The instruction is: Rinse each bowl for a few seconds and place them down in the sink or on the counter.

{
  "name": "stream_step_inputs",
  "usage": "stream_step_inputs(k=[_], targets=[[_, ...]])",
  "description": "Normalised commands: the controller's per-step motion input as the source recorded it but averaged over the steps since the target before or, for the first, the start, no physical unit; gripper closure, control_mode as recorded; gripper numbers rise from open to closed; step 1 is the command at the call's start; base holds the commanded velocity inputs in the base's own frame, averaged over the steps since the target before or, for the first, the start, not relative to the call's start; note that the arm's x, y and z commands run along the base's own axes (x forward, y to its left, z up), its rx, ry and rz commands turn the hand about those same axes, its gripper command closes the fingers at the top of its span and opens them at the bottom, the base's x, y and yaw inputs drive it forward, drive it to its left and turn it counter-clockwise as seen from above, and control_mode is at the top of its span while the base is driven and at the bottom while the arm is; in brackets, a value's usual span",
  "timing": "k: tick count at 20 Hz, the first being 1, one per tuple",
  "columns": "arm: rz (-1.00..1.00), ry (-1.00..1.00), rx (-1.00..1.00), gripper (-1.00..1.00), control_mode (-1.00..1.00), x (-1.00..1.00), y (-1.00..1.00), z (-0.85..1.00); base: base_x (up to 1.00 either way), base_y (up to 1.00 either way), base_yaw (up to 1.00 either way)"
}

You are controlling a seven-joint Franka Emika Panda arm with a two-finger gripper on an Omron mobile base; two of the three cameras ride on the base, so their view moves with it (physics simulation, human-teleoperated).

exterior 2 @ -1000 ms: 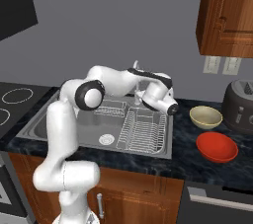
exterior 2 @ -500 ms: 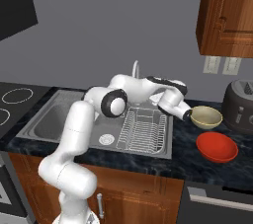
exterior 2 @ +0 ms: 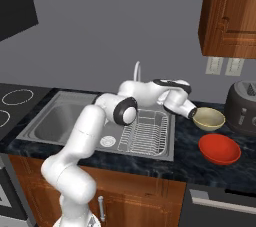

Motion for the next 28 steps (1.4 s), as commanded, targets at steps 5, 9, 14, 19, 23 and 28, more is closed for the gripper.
stream_step_inputs(k=[5, 9, 14, 19, 23, 28], targets=[[0.04, 0.0, 0.0, -1.0, -1.0, 0.14, 0.0, 0.0, 0.0, 0.0, 0.0], [0.05, 0.03, 0.0, -1.0, -1.0, 0.0, 0.0, 0.0, 0.0, 0.0, 0.0], [0.07, 0.01, 0.0, -1.0, -1.0, -0.01, 0.02, 0.0, 0.0, 0.0, 0.0], [0.08, 0.0, 0.0, -1.0, -1.0, -0.08, 0.21, 0.0, 0.0, 0.0, 0.0], [0.03, -0.04, 0.0, -1.0, -1.0, -0.09, 0.23, 0.0, 0.0, 0.0, 0.0], [0.0, -0.01, 0.0, -1.0, -1.0, -0.01, 0.15, 0.0, 0.0, 0.0, 0.0]])
